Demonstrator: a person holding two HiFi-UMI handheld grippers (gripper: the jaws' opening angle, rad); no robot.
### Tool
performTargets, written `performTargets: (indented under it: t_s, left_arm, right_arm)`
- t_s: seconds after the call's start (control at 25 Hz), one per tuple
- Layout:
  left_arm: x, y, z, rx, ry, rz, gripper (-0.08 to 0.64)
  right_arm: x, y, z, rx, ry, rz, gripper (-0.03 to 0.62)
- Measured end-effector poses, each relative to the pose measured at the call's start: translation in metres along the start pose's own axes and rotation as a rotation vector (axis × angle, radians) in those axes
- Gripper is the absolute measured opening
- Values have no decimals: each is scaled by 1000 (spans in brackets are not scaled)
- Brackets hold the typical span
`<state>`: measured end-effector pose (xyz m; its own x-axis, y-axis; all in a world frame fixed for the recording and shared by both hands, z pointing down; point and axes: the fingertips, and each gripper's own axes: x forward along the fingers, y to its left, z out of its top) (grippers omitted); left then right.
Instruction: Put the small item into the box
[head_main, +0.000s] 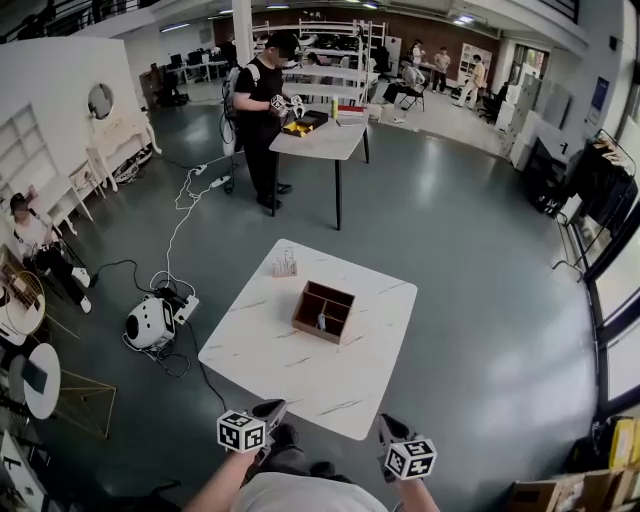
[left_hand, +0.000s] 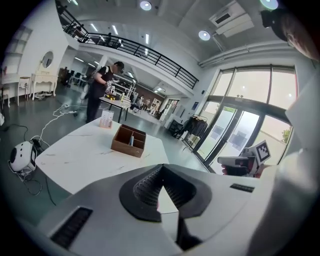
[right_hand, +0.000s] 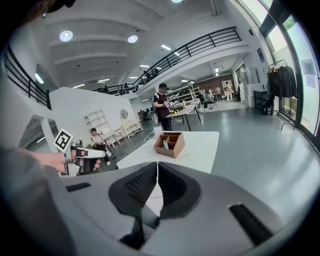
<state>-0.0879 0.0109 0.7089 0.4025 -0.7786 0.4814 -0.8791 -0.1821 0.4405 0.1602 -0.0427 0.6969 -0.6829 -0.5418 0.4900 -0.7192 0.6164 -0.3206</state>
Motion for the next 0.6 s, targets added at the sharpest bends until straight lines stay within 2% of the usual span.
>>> performTargets:
  t_s: [0.16, 0.36, 0.6]
  left_arm:
    - [-17, 3, 1, 14, -8, 3, 14]
    - [-30, 3, 5, 16, -4, -61, 14]
    - [-41, 11, 20, 103, 4, -77, 14]
  right_arm:
    - [-2, 6, 9, -28, -13, 9, 26]
    - [4, 20, 26, -43, -45, 41, 26]
    - [15, 35, 36, -44, -73, 27, 26]
